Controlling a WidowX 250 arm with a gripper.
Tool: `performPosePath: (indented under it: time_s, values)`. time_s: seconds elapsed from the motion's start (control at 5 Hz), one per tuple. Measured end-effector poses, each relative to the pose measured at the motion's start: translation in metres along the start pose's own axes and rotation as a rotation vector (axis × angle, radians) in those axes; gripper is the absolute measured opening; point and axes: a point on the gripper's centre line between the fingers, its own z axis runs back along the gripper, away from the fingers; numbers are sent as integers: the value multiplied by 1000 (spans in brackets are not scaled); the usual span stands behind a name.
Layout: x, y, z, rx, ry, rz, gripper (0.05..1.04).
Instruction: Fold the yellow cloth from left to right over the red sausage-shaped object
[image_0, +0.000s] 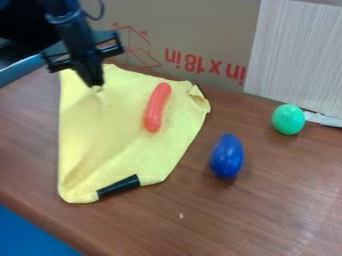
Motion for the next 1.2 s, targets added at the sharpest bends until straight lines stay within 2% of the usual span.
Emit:
performPosePath:
  time_s: [0.4, 1.0, 1.2]
  values:
    - [0, -62, -21, 34, 22, 33, 58]
    - [-17, -119, -40, 60, 11, 43, 77]
    - [-22, -133, -47, 71, -2, 22, 227]
